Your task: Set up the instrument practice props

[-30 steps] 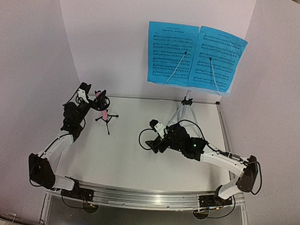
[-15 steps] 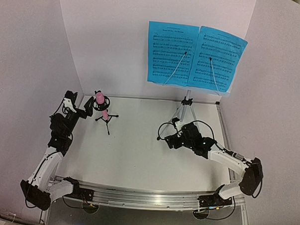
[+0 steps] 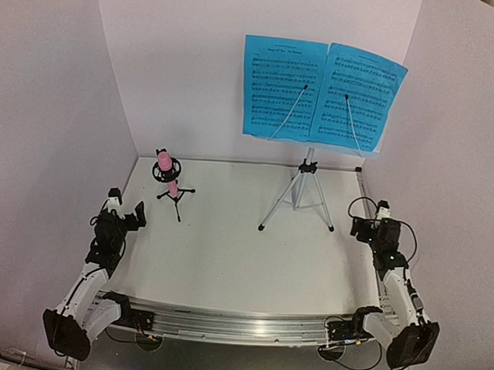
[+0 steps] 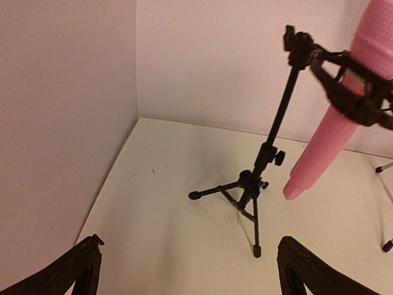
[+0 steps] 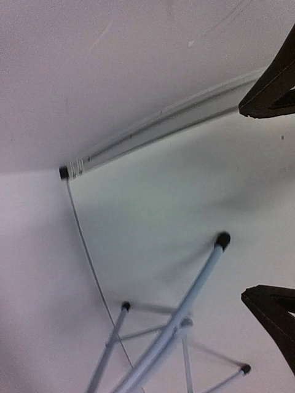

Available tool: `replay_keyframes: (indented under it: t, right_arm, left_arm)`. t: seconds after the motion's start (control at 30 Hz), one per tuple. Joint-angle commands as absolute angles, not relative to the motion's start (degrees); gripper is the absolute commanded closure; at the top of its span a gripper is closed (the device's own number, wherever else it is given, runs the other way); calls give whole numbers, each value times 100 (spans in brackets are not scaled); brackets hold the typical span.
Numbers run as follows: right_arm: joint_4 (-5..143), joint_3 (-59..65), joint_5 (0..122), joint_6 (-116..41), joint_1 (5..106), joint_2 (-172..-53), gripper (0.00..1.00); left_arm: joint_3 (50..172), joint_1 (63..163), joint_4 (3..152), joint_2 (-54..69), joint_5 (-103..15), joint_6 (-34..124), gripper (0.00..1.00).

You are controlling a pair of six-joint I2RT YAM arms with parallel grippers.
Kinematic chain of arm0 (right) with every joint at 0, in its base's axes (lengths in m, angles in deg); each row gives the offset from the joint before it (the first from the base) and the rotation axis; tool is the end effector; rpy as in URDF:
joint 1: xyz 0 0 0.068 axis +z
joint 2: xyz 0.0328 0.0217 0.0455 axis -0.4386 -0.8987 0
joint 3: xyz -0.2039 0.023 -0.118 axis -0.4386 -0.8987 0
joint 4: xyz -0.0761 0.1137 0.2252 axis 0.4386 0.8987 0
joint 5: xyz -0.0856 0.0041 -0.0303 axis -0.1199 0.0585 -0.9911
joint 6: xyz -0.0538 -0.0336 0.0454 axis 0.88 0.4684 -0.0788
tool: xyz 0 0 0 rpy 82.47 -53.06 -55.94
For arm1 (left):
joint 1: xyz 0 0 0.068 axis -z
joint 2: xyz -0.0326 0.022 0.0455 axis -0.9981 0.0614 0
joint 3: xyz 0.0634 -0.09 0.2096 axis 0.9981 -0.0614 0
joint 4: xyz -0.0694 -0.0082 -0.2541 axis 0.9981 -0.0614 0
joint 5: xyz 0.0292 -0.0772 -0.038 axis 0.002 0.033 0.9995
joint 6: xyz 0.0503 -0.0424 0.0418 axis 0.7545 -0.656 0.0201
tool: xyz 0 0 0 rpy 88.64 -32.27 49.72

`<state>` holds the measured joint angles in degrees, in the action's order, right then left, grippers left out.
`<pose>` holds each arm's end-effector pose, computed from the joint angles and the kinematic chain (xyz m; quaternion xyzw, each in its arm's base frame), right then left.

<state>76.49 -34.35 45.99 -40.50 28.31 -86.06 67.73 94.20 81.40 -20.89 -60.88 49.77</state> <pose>0.2705 0.0019 0.2281 0.0931 0.8350 0.0008 0.5423 0.2545 -0.0247 0.2313 -0.0374 0.7748 -0.0212 0.6307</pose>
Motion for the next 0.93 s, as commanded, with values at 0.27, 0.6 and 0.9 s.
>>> replay_keyframes:
  t: [0.27,0.6,0.9]
  right_arm:
    - [4356,-5921,6517,-3458,1346,-7728,5]
    - [4166,-6369,6312,-3420,1348,-7807,6]
    - [4122,-6389,6448,-3569,1345,-7849,6]
  left_arm:
    - [5874,8086,8046,-2030,-3076,6398,0]
    - [5982,7948,7658,-1897,-4929,5215,5]
    - [5872,7933,7940,-1682,-4987,5288,5]
